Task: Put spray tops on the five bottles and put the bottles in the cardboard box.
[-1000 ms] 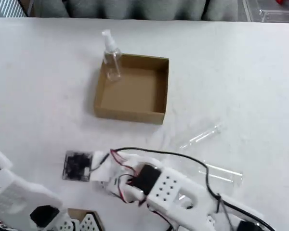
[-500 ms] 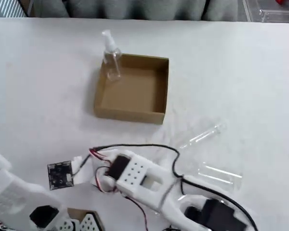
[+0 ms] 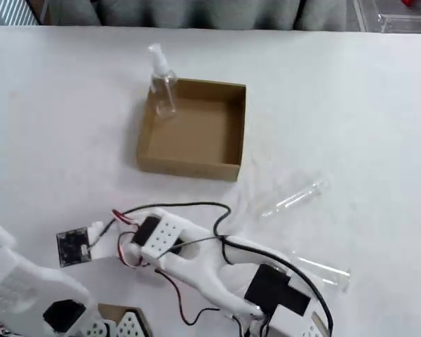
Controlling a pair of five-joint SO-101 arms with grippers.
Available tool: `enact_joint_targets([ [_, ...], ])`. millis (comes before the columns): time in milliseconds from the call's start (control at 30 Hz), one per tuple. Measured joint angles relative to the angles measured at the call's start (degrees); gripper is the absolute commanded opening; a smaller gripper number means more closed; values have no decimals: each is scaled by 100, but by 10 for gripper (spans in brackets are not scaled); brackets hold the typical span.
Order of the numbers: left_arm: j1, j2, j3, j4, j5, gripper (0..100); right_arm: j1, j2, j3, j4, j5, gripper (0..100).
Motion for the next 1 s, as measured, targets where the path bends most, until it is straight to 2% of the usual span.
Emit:
enact_joint_targets([
  [167,9,0,0,0,0,20,422,-325,0,378,0,15],
  [367,264,9,-246,26,0,20,1222,-1512,0,1354,0,15],
  [467,545,9,-598,378,0,20,1767,-2127,0,1829,35,15],
  [567,949,9,-835,659,132,20,2382,-2708,0,2303,26,15],
  [767,1873,9,-888,721,985,20,3771,-3516,0,3341,97,15],
  [1000,2989,9,-677,721,1732,20,5960,-3727,0,3807,1152,15],
])
